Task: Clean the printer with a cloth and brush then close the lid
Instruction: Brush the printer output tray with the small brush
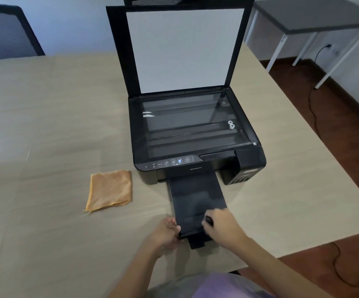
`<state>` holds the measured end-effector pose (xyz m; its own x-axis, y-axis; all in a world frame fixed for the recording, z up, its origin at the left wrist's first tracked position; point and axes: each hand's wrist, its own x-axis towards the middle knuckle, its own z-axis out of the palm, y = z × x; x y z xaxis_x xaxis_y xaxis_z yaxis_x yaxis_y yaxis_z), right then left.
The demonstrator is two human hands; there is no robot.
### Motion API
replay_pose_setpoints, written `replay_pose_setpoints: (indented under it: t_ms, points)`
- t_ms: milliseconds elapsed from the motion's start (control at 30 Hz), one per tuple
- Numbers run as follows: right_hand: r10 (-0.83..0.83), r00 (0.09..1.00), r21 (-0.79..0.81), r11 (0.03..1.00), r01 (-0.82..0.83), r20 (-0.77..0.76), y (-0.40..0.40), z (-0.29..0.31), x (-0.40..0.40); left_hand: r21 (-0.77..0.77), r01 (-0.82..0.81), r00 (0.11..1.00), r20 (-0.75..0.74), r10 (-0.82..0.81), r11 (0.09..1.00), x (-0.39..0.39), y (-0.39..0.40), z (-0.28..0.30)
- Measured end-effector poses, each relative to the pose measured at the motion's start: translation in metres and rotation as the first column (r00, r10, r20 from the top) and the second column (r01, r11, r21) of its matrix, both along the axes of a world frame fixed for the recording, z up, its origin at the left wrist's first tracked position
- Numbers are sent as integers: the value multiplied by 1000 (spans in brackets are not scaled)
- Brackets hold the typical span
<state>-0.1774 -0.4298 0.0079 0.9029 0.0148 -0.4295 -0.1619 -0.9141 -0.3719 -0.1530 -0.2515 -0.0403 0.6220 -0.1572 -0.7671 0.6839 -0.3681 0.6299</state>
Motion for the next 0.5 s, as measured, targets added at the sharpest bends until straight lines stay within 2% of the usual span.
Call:
replay_pose_setpoints:
  t_ms: [67, 100, 200, 267, 433, 500]
  points:
    - [47, 996, 127, 991, -37, -80, 9, 4, -5, 10, 22, 1000, -6, -22, 1000, -1, 3, 0]
    - [49, 994, 129, 991, -36, -100, 3, 4, -3, 1, 9, 1000, -20, -9, 1000, -1, 3, -1]
    - [-92, 988, -108, 991, 79, -124, -30, 10, 8, -15, -27, 999, -42, 26, 1000, -2, 2, -3]
    - [-128, 987, -156, 982, 112, -96, -32, 8, 9, -23, -26, 999, -43, 25, 999, -3, 3, -3]
    - [91, 987, 192, 979, -65, -131, 25, -3, -5, -61, -41, 999, -33, 39, 997, -3, 5, -7]
    - [-45, 998, 154, 987, 50, -37, 6, -4, 1, -78, -44, 999, -33, 41, 996, -4, 4, -6]
